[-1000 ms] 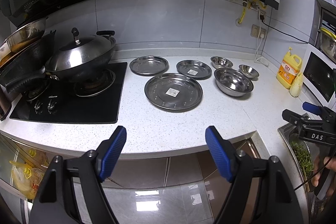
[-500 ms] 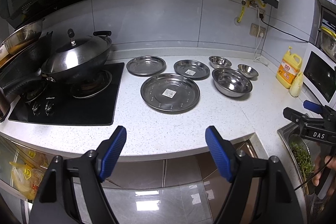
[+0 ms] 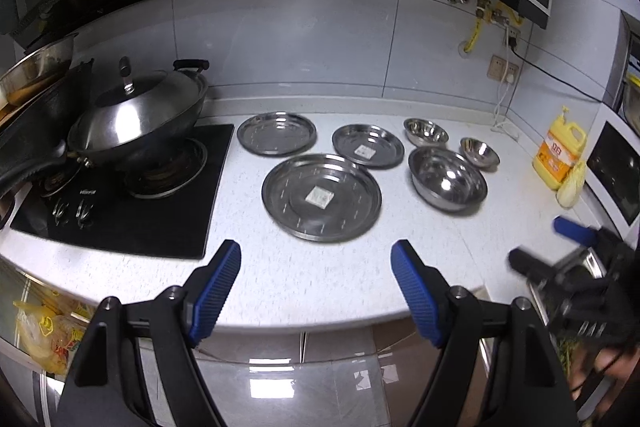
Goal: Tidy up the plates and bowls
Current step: 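Move both tools toward the large labeled steel plate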
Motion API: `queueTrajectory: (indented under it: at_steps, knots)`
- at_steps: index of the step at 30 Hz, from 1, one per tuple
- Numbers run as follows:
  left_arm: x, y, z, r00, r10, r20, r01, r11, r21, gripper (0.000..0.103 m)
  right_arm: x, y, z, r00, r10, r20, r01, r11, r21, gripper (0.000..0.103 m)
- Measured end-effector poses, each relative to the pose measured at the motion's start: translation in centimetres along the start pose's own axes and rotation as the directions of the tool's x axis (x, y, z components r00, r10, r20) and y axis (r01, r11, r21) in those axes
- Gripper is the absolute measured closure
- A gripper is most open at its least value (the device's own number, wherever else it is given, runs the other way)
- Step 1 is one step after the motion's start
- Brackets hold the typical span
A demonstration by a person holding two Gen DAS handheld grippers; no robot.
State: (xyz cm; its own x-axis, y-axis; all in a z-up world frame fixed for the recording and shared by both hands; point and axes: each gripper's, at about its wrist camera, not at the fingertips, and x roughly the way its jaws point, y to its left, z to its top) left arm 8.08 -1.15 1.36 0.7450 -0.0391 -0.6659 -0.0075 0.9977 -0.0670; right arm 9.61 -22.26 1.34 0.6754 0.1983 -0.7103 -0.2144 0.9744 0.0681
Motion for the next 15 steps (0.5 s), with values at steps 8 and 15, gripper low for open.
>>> queueTrajectory:
  at_steps: [8,15]
  knots:
    - [6.4,2.7,3.4,0.997,-0.003,-0.08,0.0,0.999,-0.039,0.026,6.5,2.3,2.4,0.981,0.17,-0.098,-0.168,0.985,0.026,0.001]
    - [16.6,6.7,4.7,0.977,-0.1,-0.187,0.09,0.994,-0.06,0.026,16.0,3.3,3.5,0.951,0.197,-0.239,-0.174,0.978,0.117,0.001]
